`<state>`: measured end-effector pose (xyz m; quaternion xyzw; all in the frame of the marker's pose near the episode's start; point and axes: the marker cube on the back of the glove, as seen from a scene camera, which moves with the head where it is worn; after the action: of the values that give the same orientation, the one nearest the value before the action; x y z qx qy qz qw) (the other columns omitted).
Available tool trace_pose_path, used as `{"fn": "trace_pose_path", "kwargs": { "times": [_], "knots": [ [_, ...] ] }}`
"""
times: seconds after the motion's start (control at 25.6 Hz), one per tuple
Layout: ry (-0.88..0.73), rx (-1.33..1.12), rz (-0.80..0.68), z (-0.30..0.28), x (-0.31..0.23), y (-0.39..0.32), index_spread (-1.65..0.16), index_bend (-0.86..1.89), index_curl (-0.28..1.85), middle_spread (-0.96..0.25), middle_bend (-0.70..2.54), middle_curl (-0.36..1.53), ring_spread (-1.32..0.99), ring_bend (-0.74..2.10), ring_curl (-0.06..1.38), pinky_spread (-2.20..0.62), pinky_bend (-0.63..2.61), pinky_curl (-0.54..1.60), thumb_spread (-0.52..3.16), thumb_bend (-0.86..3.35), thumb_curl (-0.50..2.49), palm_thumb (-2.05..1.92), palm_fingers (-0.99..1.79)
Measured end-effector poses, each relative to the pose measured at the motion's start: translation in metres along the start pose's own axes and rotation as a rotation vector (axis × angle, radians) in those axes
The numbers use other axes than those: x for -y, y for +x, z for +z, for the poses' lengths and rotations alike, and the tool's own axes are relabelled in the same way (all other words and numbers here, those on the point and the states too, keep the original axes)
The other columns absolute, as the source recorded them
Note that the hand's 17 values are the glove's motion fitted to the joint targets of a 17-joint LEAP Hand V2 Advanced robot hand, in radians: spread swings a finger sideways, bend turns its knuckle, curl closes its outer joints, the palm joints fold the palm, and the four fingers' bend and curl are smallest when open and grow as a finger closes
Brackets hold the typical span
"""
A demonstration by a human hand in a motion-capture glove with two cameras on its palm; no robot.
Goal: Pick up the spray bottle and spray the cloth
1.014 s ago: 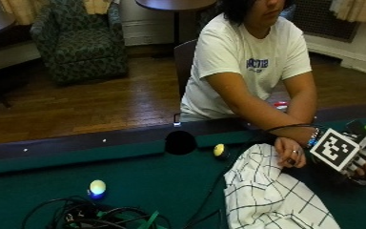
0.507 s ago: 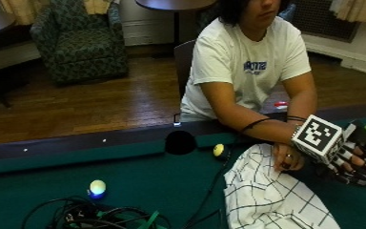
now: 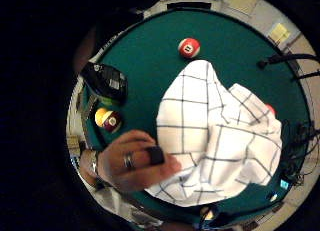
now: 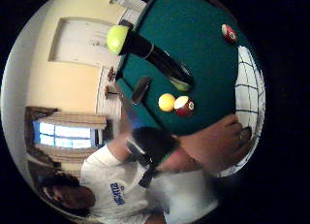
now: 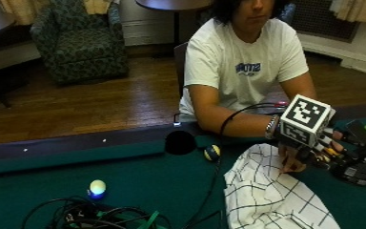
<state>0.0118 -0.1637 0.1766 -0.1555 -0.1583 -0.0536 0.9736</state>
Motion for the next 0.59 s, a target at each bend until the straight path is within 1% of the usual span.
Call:
{"fn": "trace_pose_path", "kwargs": {
  "times": [0.27,0.59],
  "knots": [
    [-0.099,-0.109,-0.181,-0.021,-0.04,-0.014,-0.45,0.14,0.28,-0.09,0.19,0.34,-0.04,0.32,0.31,0.24,0.35,0.36,0.9,-0.05,0.38,0.29,0.23],
    [-0.102,-0.115,-0.353,-0.031,-0.087,-0.018,-0.47,0.12,0.26,-0.1,0.18,0.33,-0.05,0.3,0.31,0.25,0.4,0.37,0.9,-0.05,0.36,0.24,0.18]
  ]
}}
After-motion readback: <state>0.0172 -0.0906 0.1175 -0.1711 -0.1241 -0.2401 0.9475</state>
